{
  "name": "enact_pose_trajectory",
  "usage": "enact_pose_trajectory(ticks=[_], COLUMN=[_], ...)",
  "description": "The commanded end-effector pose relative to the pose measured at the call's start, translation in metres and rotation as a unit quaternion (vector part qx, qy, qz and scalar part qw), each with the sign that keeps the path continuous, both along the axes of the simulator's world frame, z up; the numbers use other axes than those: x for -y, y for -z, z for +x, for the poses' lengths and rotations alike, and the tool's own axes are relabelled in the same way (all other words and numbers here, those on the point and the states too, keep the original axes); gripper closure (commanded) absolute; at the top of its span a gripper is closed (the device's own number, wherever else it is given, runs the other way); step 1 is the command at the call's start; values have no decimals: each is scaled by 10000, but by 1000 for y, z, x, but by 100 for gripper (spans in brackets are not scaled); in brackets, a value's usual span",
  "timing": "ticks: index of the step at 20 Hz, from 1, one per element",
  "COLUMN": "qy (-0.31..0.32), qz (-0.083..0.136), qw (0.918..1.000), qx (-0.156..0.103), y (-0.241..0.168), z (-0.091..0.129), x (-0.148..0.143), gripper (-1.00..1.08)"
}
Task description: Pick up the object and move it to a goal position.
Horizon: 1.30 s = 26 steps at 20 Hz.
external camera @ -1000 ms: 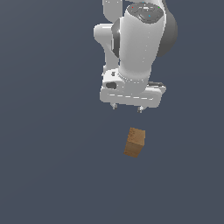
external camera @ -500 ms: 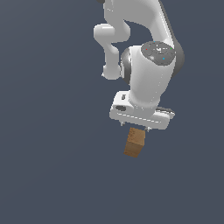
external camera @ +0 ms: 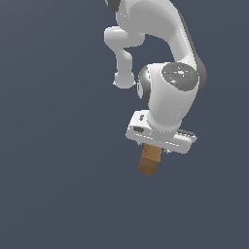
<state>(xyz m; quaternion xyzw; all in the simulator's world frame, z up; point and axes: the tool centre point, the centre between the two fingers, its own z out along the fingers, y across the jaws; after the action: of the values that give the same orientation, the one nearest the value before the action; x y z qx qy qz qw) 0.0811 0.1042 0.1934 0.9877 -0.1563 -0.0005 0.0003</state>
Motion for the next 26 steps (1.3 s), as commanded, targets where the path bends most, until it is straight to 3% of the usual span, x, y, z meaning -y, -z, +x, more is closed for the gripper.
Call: enact_pose_trajectory(ticks=[1, 14, 21, 22, 26], qy=[1, 14, 14, 14, 14], qz=[0, 2, 2, 2, 2], qw=[10000, 10000, 10000, 10000, 10000], qx=[0, 5, 5, 5, 5], y=[0, 46, 51, 51, 51], z=[0, -1, 1, 1, 1], x=[0, 0, -1, -1, -1], gripper=[-92, -92, -92, 108, 108])
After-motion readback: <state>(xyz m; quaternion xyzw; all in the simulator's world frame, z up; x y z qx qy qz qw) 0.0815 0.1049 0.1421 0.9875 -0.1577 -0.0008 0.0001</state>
